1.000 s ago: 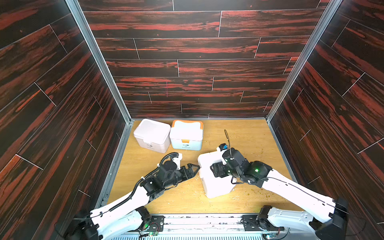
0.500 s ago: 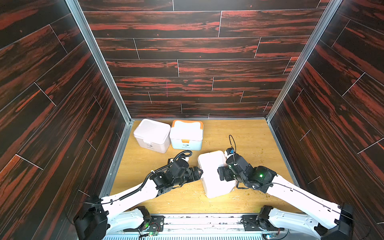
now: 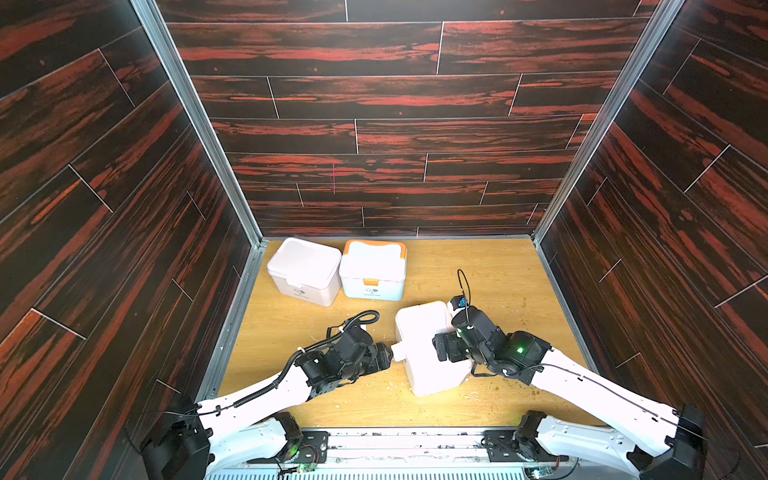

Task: Open first aid kits and take out gauze
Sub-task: Open the fastener of the first aid kit, then open the lid of the first aid kit.

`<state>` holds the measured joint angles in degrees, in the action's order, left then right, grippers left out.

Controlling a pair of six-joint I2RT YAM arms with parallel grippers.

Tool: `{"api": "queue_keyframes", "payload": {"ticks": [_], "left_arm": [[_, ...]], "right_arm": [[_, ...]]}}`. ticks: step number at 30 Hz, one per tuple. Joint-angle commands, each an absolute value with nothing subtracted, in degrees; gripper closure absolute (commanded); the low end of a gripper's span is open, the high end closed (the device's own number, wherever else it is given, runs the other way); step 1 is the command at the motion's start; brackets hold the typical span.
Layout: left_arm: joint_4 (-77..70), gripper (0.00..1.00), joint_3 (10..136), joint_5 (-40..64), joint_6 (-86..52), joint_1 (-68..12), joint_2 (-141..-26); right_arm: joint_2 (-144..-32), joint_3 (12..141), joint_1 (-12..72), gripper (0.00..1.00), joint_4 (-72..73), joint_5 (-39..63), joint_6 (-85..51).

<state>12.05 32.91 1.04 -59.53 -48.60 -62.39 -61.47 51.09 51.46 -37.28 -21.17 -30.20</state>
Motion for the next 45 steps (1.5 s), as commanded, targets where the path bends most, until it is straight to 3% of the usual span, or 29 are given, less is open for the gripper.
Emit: {"api": "queue_keyframes", "payload": {"ticks": [1, 11, 20, 25, 40, 45], "left_arm": [[12.9, 0.17, 32.7, 0.5, -60.5, -48.4, -60.8], [12.2, 0.20, 36.7, 4.0, -60.9, -48.3, -50.3], [5.0, 0.26, 42.8, 12.6, -61.1, -48.3, -60.2], [2.4, 0.28, 43.5, 13.8, -61.4, -48.3, -65.5], [0.3, 0.26, 42.7, 14.7, -62.5, -48.3, -68.4], [1.0, 0.20, 41.9, 13.3, -62.7, -48.2, -67.3]], "right_arm": [[-60.1, 51.5, 50.7, 0.06, -37.2, -19.3, -30.3], [-53.6, 48.9, 43.9, 0.07, -33.8, -9.0, -30.2], [-50.7, 43.8, 34.2, 0.33, -29.3, 4.5, -29.8], [-50.9, 41.4, 32.0, 0.40, -27.2, 9.6, -29.8], [-54.2, 39.0, 31.6, 0.40, -21.7, 17.5, -30.7], [-54.8, 38.9, 31.5, 0.38, -21.2, 17.9, -30.9]]}}
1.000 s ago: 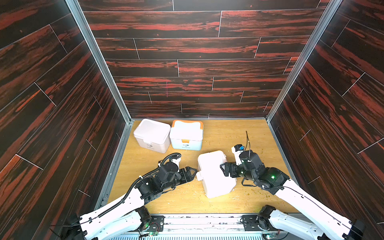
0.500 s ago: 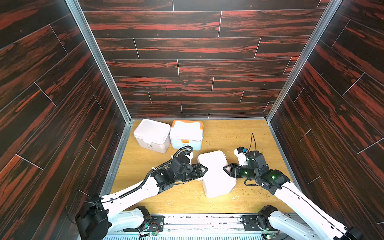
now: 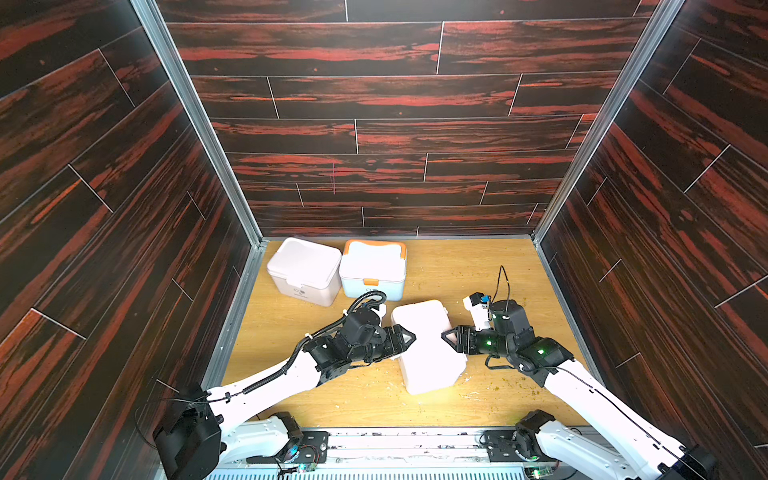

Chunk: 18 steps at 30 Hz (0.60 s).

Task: Open first aid kits and take out gauze
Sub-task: Open the lid of the first aid kit.

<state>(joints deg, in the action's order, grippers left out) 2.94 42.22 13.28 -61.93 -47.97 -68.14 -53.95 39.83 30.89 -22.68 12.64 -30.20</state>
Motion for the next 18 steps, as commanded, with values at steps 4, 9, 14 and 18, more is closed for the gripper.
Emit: {"api": "queue_keyframes", "payload": {"ticks": [4, 9, 14, 18], "left_arm": [[0.9, 0.17, 40.4, 10.9, -63.5, -47.8, -65.9], [0.3, 0.15, 40.4, 12.1, -63.9, -47.2, -65.5], [-4.0, 0.12, 39.0, 15.1, -66.3, -46.0, -65.3], [-9.1, 0.11, 37.2, 17.6, -69.1, -45.2, -64.7]], "right_arm": [[-54.8, 38.7, 31.6, 0.38, -21.1, 18.2, -31.0], [-55.0, 38.4, 31.5, 0.37, -20.2, 19.5, -31.4], [-55.2, 37.5, 31.6, 0.36, -18.5, 22.6, -32.4], [-55.3, 37.2, 31.6, 0.35, -18.1, 23.0, -32.8]]}}
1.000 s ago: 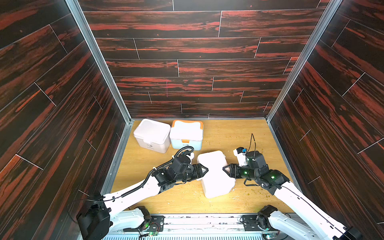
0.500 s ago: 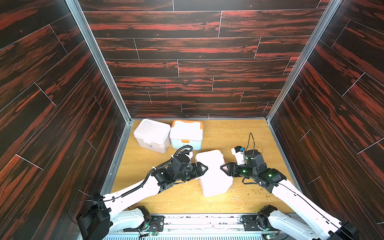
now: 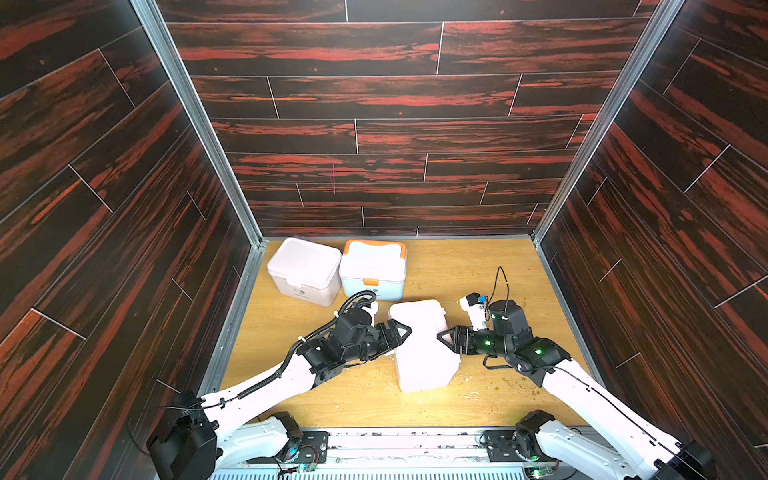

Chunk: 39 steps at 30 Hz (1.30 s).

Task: Open first aid kits and take out gauze
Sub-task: Open the lid of the first aid kit.

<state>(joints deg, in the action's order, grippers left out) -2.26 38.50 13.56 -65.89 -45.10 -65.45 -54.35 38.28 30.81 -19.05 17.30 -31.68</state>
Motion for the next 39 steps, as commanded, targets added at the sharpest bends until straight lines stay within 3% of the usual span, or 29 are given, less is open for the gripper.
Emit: {"api": "queue_keyframes", "payload": {"ticks": [1, 14, 21, 29, 33, 39], "left_arm": [[-10.4, 0.11, 36.7, 18.0, -69.7, -45.0, -64.4], [-19.3, 0.10, 34.7, 20.4, -74.4, -44.4, -62.0], [-15.8, 0.10, 38.3, 20.1, -72.9, -44.3, -61.9], [-8.1, 0.10, 52.0, 23.7, -67.6, -45.5, -70.6], [-3.5, 0.10, 62.7, 23.6, -64.3, -48.3, -77.7], [3.5, 0.10, 81.0, 24.4, -59.9, -52.5, -92.3]], "right_arm": [[-55.4, 37.2, 31.6, 0.34, -18.1, 23.1, -33.0], [-54.6, 37.7, 31.6, 0.24, -19.4, 20.7, -33.2], [-50.4, 40.1, 31.6, 0.11, -25.5, 10.7, -32.9], [-39.7, 44.1, 31.6, 0.02, -33.8, -5.5, -34.9], [-35.9, 47.1, 31.6, 0.01, -40.0, -16.6, -37.6], [-32.9, 51.5, 31.5, 0.01, -47.0, -23.1, -39.7]]}}
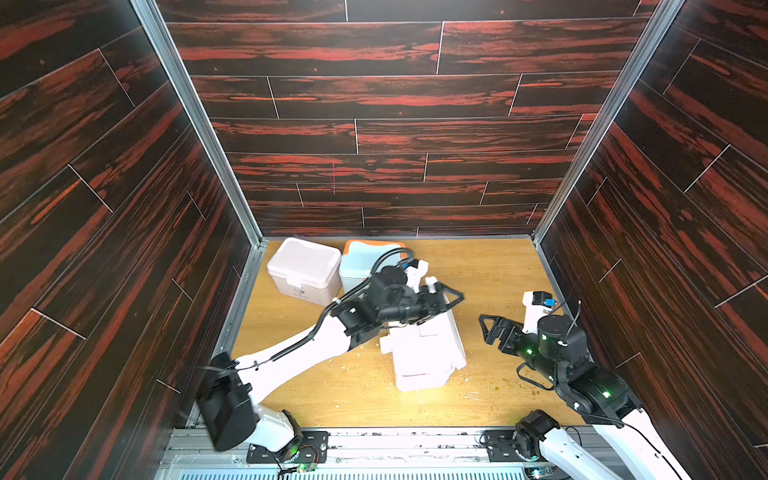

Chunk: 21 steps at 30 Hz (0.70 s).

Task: Open first aid kits and take out gauze
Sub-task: Open the lid of the first aid kit.

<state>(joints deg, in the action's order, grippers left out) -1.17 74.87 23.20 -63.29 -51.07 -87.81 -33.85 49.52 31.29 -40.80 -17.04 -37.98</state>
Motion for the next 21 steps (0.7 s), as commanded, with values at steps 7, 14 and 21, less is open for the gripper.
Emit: {"api": "queue_keyframes", "payload": {"ticks": [7, 14, 21], "left_arm": [[17.0, 0.08, 98.9, 23.8, -52.6, -54.7, -105.4], [22.2, 0.00, 95.8, 17.1, -47.5, -54.8, -97.3], [23.8, 0.00, 84.6, 5.4, -45.7, -54.7, -86.6]], "right_arm": [[-28.2, 54.9, 31.6, 0.01, -50.6, -27.4, -39.2], [-23.7, 56.8, 31.6, 0.01, -47.3, -20.4, -31.8], [-25.6, 58.2, 31.6, 0.06, -43.0, -7.3, -26.5]]}}
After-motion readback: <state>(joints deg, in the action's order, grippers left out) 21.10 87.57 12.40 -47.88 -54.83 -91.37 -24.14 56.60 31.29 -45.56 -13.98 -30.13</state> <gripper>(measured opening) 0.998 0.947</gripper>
